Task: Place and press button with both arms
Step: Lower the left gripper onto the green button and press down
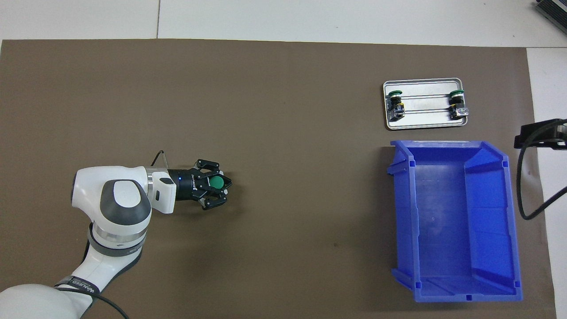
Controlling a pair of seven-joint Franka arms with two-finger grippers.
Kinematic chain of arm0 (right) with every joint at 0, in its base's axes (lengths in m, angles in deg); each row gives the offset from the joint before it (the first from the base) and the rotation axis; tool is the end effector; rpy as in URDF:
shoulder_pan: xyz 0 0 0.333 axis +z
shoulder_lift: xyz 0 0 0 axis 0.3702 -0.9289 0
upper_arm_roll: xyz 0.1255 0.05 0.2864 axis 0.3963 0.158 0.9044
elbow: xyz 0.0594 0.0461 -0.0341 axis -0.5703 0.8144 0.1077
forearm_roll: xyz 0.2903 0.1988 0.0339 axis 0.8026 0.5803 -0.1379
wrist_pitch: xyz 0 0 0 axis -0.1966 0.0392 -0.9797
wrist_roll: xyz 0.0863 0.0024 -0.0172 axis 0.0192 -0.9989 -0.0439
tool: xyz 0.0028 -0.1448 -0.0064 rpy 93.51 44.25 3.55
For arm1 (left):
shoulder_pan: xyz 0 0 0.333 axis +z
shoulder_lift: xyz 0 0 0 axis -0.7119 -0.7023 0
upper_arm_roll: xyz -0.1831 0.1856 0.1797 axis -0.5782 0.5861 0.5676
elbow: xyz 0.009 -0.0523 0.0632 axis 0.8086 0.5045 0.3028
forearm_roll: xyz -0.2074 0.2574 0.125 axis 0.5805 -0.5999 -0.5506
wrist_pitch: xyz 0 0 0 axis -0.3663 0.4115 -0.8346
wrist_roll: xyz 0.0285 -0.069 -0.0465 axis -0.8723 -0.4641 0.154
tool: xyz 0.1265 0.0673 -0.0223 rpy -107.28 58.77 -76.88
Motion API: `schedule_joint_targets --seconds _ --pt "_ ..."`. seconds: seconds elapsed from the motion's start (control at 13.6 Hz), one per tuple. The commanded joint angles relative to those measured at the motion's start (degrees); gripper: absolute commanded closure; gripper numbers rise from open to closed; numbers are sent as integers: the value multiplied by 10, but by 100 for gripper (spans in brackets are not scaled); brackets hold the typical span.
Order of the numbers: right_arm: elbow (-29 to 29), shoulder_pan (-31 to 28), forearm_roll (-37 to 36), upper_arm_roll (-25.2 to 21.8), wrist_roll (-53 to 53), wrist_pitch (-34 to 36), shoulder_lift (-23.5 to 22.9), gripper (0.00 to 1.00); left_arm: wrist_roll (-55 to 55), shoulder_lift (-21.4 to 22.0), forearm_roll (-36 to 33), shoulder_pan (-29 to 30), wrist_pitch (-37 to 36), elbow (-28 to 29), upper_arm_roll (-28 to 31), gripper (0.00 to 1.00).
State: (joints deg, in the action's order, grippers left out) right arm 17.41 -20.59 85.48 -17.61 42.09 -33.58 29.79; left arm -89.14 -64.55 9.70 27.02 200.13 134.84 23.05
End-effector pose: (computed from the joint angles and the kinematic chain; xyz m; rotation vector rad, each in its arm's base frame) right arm 0.4908 -0.0229 0.6201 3.0935 -0.2982 0.0936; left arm 0.4553 -0.1990 0.2761 1.8576 -1.3414 0.7244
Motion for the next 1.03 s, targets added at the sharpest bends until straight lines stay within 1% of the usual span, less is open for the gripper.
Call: schedule_joint_targets --seconds 0.0,0.22,0.37,0.44,0.52,0.59,0.74,0.81,0.89,0.96 --pt "16 -5 -1 1 -44 11 15 0 -32 13 19 9 -13 19 -1 100" --pt "15 -4 -4 0 -54 14 14 0 -34 11 19 4 -5 18 -1 100" --pt "15 -4 -5 1 -54 33 9 0 -34 10 19 2 1 17 -1 94" --pt "5 -5 -5 1 -54 32 -1 0 -34 10 19 2 2 17 -1 85" --pt "-16 -9 -4 1 -55 31 -16 0 -34 10 19 1 3 17 -1 73" --pt "-28 -9 -5 1 -54 31 -27 0 -34 10 19 1 4 17 -1 68" --pt "-27 -4 -6 1 -49 31 -27 0 -34 10 19 1 9 17 -1 65" --pt "-26 -3 -6 1 -46 31 -26 0 -34 10 19 1 10 18 -1 56" --pt "-25 -2 -6 2 -42 31 -24 0 -34 10 19 0 11 17 -1 51" --pt "-23 -2 -5 2 -39 31 -22 0 -34 10 19 0 13 17 -1 41"
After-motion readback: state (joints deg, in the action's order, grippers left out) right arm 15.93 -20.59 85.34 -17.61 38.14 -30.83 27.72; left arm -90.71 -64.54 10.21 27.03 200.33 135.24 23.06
